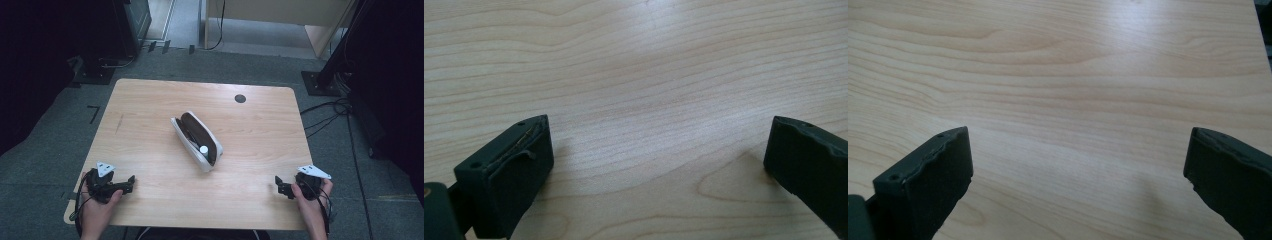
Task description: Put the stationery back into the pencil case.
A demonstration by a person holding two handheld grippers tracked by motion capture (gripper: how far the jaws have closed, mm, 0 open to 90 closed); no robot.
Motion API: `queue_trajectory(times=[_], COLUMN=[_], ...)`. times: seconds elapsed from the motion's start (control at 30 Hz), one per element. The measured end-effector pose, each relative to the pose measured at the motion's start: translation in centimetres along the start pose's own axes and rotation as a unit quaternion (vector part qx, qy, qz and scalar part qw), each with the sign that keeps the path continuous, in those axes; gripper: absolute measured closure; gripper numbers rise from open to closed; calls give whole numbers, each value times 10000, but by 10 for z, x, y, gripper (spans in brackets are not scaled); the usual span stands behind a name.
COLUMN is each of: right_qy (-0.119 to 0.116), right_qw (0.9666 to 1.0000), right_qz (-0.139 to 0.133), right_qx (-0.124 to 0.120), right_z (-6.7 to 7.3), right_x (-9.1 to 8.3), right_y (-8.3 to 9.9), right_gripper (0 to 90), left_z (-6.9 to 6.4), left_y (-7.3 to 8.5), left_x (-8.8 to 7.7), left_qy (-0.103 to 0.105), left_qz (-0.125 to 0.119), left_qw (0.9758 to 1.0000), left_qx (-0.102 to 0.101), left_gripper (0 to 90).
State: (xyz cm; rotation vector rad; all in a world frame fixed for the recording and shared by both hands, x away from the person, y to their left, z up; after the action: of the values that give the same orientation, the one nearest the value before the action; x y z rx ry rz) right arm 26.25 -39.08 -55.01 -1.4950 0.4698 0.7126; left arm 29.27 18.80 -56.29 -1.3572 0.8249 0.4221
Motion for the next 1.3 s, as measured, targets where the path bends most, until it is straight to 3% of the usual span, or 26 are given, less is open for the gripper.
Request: queue_trajectory(times=[0.43,0.7,1.3], right_qy=[252,214,79], right_qw=[9993,9996,9997], right_qz=[258,185,148], right_qx=[-64,-20,-167], right_z=[-10,-11,-11], right_x=[4,3,3], right_y=[18,22,23], right_gripper=[0,0,0], left_z=[0,0,0], left_y=[0,0,0], left_x=[0,0,0], left_qy=[0,0,0], left_qz=[0,0,-1], left_qw=[10000,10000,10000], left_qx=[-1,-1,-1], left_gripper=[0,0,0])
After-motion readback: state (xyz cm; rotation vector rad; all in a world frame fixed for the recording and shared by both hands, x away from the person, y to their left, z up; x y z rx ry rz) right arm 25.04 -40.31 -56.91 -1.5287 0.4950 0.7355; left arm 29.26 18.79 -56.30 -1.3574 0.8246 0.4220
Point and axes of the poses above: each handheld gripper's, and its own axes: x roughly forward along the jaws, y roughly out of its underside, z roughly to its left, the point moved 6 cm from there along x, roughly forward along the jaws, and after that the axes turned 1 degree about y, right-handed, at the moved point
